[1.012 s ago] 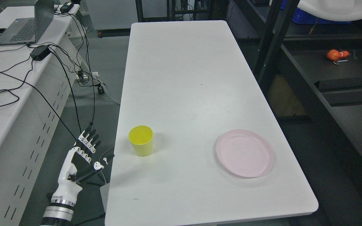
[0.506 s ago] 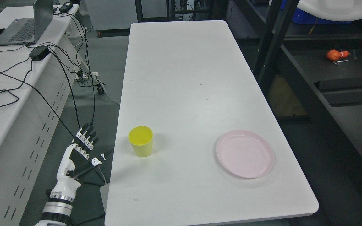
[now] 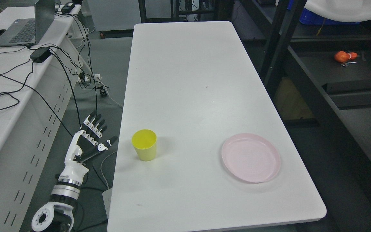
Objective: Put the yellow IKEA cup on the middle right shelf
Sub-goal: 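Reach the left hand forward toward the yellow cup on the table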
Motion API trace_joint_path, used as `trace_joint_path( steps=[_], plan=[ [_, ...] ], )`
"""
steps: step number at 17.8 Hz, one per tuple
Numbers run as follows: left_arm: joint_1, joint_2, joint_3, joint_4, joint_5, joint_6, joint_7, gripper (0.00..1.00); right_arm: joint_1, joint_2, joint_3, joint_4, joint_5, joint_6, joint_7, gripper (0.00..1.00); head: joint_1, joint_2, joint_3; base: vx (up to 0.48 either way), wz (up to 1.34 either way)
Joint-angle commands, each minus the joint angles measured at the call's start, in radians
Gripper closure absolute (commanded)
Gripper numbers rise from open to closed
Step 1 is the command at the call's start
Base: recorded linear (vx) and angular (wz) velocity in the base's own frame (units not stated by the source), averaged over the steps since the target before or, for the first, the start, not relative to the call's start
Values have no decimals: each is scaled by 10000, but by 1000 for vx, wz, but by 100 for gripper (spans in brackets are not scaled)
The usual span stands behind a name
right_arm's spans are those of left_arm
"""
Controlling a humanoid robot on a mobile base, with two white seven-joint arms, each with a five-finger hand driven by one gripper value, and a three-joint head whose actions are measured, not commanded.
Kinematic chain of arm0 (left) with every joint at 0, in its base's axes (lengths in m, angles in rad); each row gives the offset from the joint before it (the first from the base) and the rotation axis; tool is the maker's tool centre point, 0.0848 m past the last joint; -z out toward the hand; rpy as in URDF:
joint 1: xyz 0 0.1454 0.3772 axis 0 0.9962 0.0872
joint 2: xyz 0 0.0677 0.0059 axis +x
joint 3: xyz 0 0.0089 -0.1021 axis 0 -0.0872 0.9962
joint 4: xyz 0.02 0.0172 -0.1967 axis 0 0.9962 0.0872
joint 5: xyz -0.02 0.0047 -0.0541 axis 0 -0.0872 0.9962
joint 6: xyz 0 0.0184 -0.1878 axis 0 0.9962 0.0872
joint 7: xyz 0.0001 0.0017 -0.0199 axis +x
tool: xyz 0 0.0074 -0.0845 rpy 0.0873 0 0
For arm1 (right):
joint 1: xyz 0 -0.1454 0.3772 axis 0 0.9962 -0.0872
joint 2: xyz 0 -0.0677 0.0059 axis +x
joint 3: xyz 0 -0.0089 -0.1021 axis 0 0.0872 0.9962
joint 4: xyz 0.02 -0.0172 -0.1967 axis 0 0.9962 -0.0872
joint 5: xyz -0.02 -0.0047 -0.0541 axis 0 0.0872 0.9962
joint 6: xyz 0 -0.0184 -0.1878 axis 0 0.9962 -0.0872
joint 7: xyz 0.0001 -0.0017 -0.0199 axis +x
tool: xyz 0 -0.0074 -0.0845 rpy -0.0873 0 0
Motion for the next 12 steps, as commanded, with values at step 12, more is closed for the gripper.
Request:
trace_joint_path(
  steps=[12],
  plan=[
    [-677,175,-2327,1802,-1796,-19,-291,3,139,-175,169,0,-245,3,9,1,0,0,0,-11,11]
  ],
)
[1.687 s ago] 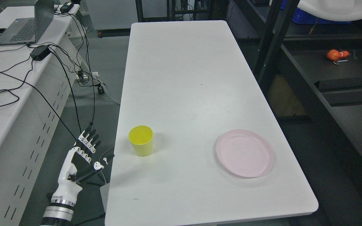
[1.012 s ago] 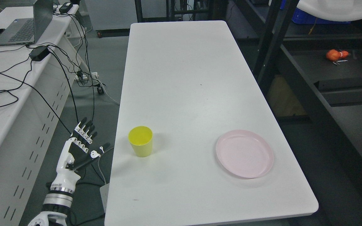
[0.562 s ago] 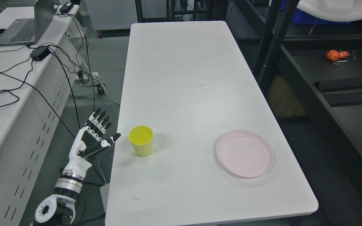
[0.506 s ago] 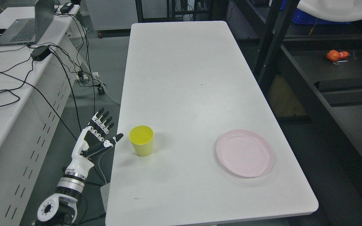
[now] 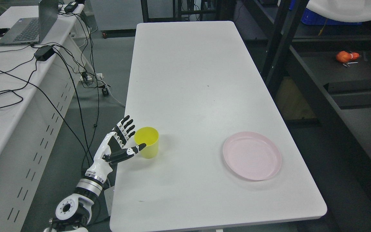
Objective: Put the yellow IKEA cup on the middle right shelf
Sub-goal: 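Reach the left hand forward toward the yellow cup on the table, then close the left hand around the yellow cup and lift it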
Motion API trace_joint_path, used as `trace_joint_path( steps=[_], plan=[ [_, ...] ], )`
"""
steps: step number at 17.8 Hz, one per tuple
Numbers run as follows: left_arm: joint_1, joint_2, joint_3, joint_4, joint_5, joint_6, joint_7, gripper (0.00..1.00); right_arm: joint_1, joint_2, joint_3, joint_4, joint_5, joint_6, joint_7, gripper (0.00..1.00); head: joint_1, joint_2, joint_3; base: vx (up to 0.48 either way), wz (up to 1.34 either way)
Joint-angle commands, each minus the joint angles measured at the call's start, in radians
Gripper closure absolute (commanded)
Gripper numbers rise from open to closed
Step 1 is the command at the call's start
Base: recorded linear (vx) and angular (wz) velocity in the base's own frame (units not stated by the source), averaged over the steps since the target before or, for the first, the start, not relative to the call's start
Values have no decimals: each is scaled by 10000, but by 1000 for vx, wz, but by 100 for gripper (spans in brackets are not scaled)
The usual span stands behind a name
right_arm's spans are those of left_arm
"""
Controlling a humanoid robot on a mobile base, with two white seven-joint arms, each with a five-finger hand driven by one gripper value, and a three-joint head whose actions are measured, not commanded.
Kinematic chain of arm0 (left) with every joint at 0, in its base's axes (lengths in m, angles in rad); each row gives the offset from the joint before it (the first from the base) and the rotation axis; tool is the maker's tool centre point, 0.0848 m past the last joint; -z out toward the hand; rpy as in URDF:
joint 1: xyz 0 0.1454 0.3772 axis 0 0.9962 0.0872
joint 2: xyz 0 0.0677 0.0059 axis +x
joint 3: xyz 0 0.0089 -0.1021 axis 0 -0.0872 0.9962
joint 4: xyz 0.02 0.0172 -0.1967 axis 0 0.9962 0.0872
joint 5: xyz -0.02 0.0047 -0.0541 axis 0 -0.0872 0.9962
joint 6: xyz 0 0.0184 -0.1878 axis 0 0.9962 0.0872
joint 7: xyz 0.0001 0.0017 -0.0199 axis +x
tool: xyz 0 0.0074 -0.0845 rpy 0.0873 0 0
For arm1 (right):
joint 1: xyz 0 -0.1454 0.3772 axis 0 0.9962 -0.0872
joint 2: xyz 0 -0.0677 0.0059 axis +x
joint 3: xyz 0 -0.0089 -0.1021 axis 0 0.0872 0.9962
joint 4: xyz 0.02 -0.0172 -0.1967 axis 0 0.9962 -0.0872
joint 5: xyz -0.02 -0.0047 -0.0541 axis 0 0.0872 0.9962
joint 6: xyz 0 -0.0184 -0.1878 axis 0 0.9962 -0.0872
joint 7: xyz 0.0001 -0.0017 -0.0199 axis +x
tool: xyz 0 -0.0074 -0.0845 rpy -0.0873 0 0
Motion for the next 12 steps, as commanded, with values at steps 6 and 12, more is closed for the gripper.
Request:
trace_joint_path(
  steps=[6,12],
  plan=[
    [-834,174,-1124,1389,-1122,-7,-24,2,138,-175,169,0,-245,3,8,1,0,0,0,0,0],
    [-1217,174,-1767,2185,-1429,24,-55,2,138,-175,169,0,-245,3,8,1,0,0,0,0,0]
  ],
)
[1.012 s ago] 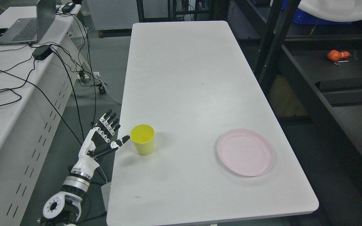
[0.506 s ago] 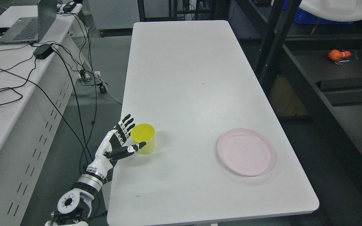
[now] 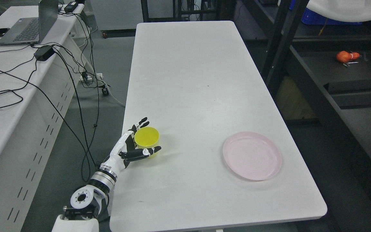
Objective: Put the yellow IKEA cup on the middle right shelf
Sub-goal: 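Close the left hand around the yellow cup and lift it, then hold the yellow cup in the left hand while turning toward the shelves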
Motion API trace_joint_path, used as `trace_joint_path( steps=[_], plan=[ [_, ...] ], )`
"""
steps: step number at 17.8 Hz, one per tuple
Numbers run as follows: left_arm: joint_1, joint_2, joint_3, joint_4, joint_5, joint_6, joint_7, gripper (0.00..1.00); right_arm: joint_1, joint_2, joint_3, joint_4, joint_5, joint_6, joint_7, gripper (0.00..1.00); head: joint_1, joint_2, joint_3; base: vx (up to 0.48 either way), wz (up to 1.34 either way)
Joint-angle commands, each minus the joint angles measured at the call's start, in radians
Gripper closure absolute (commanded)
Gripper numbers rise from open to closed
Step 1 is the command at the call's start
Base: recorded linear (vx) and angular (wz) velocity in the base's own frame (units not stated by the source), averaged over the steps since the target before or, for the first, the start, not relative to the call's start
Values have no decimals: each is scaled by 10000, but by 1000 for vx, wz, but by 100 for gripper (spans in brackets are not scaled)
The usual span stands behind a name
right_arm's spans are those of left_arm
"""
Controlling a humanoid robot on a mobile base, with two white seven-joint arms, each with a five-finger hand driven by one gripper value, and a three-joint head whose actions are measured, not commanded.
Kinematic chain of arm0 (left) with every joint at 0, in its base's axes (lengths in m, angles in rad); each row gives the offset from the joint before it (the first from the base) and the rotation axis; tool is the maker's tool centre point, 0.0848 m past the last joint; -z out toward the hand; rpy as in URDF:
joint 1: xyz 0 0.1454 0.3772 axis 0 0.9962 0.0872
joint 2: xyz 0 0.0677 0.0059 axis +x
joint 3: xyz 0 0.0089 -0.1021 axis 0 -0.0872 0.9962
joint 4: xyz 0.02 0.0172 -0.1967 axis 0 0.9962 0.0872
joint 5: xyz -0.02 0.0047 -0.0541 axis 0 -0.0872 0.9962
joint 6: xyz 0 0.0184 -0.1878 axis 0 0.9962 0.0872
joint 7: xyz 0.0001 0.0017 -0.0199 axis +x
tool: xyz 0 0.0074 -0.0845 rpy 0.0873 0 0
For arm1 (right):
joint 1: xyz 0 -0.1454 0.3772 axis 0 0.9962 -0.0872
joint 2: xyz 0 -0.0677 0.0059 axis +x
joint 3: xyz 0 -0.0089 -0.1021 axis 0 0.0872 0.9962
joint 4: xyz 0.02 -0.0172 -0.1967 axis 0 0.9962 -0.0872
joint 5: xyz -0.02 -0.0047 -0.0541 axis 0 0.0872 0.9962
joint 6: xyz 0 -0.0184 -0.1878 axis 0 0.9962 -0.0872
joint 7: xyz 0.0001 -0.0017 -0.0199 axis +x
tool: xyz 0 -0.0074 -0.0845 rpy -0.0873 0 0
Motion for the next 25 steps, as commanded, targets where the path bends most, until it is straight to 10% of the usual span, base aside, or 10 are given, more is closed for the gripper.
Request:
trace_joint_path(
  steps=[1,5,11,25],
  plan=[
    [-422,174,-932,1341,-253,29,-11,2,139,-175,169,0,-245,3,56,1,0,0,0,0,0],
    [-392,174,-749,1726,-207,-17,-42,23,139,-175,169,0,-245,3,56,0,0,0,0,0,0],
    [-86,174,263,1742,1279,-1150,35,100,139,-175,169,0,-245,3,56,1,0,0,0,0,-2],
    [1616,174,1445,-3611,2631,-1643,-226,100,139,-175,169,0,-245,3,56,1,0,0,0,-50,27]
  ],
)
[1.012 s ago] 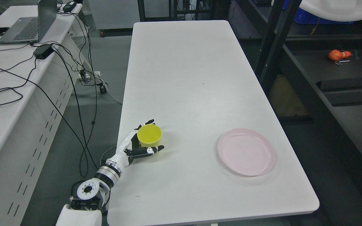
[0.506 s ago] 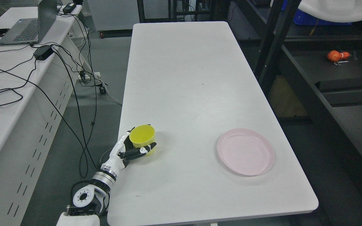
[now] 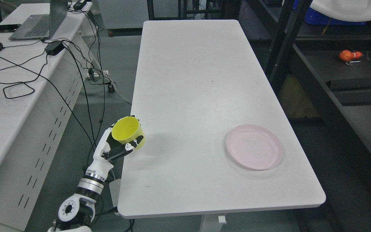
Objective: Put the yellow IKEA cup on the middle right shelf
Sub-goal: 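Hold the yellow cup in the left hand while turning toward the shelves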
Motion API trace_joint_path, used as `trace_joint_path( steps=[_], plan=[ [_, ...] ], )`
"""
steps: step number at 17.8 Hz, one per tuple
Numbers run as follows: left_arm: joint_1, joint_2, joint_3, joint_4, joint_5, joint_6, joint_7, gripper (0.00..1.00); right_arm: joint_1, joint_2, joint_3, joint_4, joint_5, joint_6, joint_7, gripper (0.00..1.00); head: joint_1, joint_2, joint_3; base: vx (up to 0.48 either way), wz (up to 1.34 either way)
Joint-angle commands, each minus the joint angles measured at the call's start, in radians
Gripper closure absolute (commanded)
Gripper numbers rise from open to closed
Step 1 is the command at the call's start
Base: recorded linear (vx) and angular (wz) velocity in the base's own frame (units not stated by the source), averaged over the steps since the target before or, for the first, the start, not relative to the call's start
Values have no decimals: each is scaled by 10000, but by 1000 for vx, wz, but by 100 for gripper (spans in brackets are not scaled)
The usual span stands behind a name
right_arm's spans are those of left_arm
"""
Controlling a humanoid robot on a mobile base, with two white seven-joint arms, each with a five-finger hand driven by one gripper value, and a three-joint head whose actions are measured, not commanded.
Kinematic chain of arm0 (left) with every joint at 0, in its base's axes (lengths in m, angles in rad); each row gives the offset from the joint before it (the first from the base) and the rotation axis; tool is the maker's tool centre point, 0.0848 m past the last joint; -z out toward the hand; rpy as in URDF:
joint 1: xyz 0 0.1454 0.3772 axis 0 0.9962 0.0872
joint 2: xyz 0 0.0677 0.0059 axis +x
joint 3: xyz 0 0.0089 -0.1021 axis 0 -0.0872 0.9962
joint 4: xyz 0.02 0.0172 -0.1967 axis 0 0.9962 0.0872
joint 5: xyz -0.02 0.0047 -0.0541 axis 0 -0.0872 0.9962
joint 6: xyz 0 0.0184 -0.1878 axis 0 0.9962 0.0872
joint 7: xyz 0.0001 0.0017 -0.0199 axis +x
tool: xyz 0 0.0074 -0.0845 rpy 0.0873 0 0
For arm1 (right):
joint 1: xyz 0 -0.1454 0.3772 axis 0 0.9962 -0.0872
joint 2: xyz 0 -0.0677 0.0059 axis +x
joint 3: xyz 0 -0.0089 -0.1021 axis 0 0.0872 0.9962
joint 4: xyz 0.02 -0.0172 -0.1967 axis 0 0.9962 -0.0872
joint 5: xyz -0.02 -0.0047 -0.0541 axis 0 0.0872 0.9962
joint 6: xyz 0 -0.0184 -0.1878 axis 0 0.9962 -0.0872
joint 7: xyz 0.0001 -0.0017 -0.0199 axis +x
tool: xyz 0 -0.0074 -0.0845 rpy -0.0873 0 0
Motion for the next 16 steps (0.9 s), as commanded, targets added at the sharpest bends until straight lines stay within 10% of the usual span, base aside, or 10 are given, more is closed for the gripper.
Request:
trace_joint_path(
  steps=[1,16],
  plan=[
    [760,175,572,-2702,348,-8,-39,100,138,-175,169,0,-245,4,-7,1,0,0,0,-118,87],
    [1113,175,173,-2718,363,-8,-24,99,138,-175,169,0,-245,4,-7,1,0,0,0,-116,-169]
  ],
)
